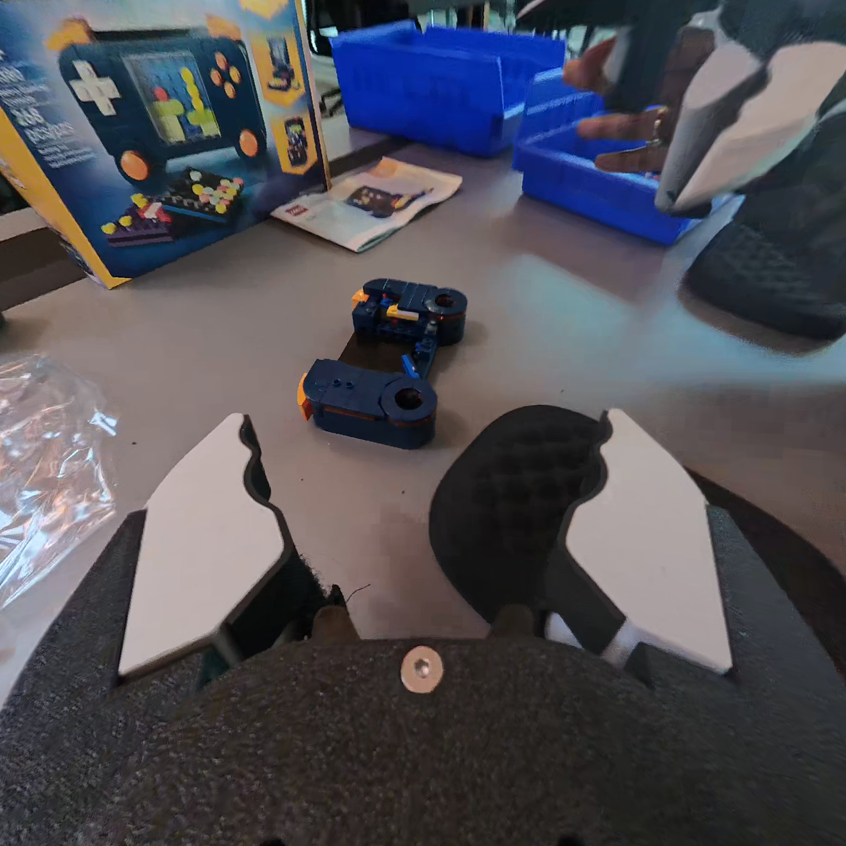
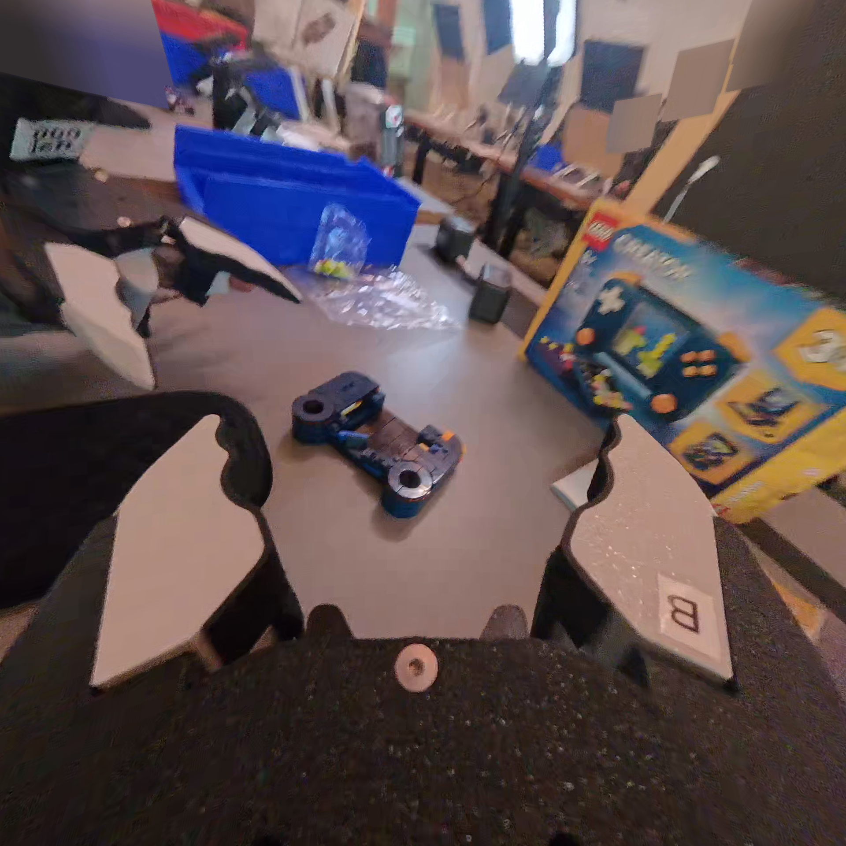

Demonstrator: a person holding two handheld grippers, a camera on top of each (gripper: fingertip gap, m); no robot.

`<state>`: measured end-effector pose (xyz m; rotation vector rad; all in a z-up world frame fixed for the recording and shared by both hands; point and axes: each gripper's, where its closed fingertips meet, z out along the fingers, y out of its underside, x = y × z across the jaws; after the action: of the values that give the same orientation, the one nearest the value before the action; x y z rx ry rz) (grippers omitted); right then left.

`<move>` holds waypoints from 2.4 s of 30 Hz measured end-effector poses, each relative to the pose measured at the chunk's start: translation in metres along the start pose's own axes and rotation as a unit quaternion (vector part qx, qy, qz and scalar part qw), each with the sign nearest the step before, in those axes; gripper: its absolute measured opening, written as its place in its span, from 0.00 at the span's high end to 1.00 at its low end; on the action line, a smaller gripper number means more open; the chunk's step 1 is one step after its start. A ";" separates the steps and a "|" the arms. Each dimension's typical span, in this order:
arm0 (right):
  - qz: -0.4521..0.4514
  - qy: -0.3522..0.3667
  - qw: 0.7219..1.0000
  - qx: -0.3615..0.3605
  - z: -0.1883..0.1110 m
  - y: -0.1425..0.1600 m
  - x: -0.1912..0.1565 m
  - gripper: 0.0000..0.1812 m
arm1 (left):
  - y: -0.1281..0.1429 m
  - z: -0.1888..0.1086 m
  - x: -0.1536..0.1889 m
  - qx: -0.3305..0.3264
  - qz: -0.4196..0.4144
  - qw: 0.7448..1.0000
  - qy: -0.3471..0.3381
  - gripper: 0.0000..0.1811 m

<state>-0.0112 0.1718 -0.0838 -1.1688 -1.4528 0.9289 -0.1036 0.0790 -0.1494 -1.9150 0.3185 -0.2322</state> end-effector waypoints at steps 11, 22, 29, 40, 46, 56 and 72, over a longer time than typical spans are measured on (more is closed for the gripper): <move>0.076 -0.111 0.972 -0.192 0.090 0.105 -0.023 0.42 | 0.033 0.049 -0.036 -0.114 -0.006 0.993 -0.017 0.46; 0.040 -0.122 0.978 -0.164 0.096 0.092 -0.043 0.52 | 0.022 0.019 -0.080 -0.045 0.017 0.996 -0.071 0.72; 0.044 0.016 0.983 0.180 0.066 0.008 0.010 0.19 | -0.075 -0.049 -0.096 0.333 -0.018 0.937 -0.108 0.20; 0.058 -0.016 0.982 0.181 0.052 0.014 0.010 1.00 | -0.060 -0.039 -0.084 0.268 0.068 0.955 -0.105 0.99; 0.115 0.059 0.963 0.236 0.050 0.009 0.042 0.25 | -0.065 -0.034 -0.097 0.303 -0.007 0.946 -0.116 0.20; 0.086 0.049 0.971 0.218 0.057 0.012 0.034 0.20 | -0.051 -0.010 -0.083 0.242 0.035 0.965 -0.092 0.20; 0.066 -0.083 0.937 0.332 0.105 -0.054 0.058 0.41 | -0.102 0.022 -0.147 0.252 0.048 0.966 0.011 0.68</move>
<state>-0.1262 0.2182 -0.0395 -0.6936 -1.0514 1.4963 -0.2241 0.1810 -0.0634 -1.3920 0.3300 -0.2425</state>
